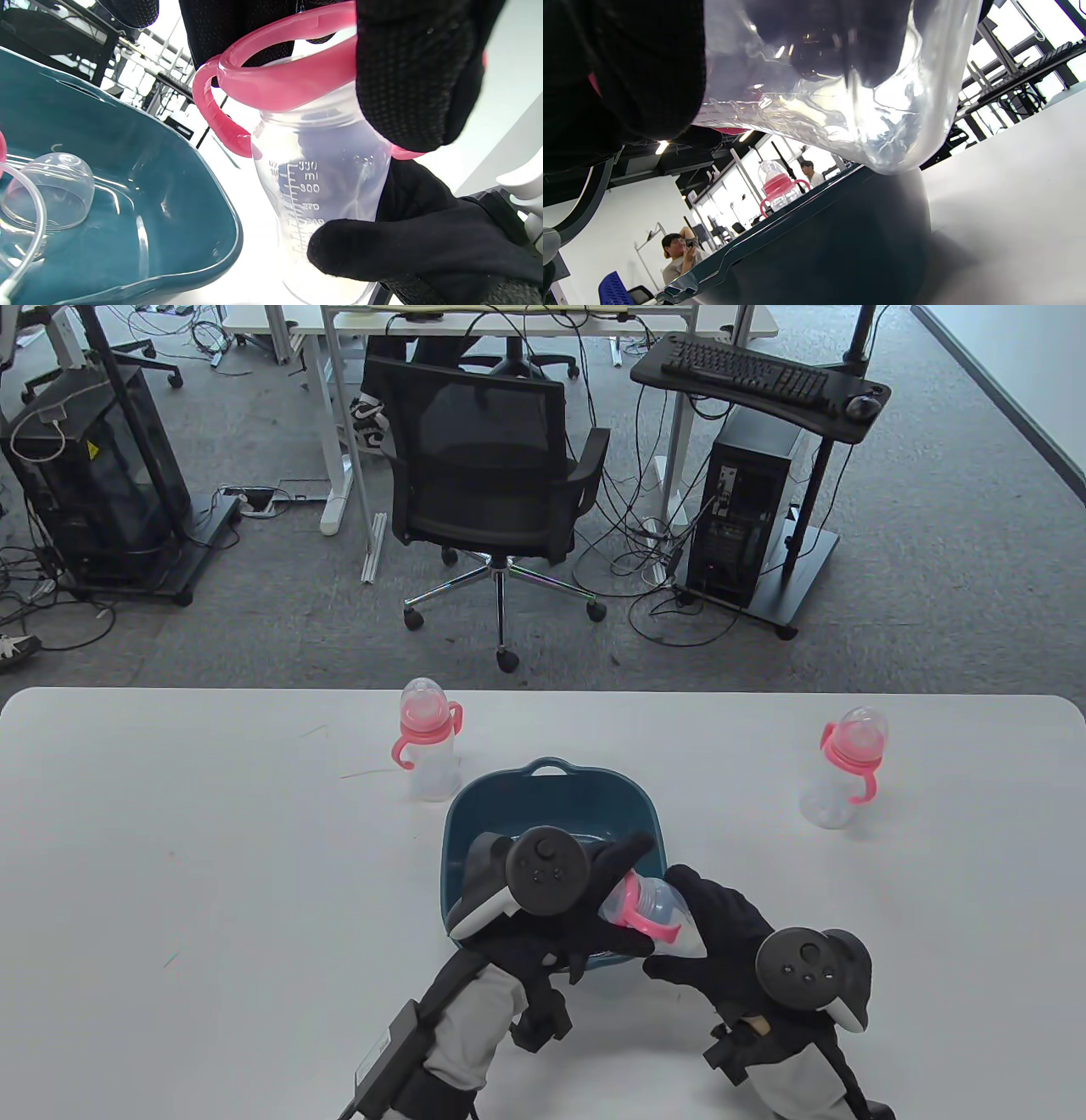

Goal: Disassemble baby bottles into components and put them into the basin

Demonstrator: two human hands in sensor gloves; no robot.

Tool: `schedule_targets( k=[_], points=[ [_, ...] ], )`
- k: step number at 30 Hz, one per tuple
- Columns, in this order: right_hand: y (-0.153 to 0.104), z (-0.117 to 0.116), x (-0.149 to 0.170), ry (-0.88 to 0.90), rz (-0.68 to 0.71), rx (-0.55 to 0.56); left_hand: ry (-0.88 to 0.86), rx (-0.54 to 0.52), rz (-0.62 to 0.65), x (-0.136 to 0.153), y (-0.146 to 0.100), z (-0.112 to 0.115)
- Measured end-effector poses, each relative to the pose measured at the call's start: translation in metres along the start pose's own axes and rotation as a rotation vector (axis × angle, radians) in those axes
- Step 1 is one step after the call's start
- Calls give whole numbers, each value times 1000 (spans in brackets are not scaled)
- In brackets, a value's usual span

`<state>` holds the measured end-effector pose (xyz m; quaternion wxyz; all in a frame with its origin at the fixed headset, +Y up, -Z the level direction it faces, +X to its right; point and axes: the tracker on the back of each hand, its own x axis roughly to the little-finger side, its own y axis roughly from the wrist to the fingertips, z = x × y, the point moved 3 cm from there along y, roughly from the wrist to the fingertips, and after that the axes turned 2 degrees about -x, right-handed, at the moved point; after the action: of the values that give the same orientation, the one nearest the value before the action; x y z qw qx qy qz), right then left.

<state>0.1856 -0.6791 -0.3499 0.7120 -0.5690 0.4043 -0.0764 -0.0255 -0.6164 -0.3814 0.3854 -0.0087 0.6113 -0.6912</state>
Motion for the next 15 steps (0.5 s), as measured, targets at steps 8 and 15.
schedule_targets(
  k=[8, 15],
  points=[
    [-1, 4, 9, -35, -46, 12, -66, -52, -63, 24, -11, -15],
    [-2, 10, 17, -58, -78, 34, -64, -67, -155, 55, -22, -20]
  ],
)
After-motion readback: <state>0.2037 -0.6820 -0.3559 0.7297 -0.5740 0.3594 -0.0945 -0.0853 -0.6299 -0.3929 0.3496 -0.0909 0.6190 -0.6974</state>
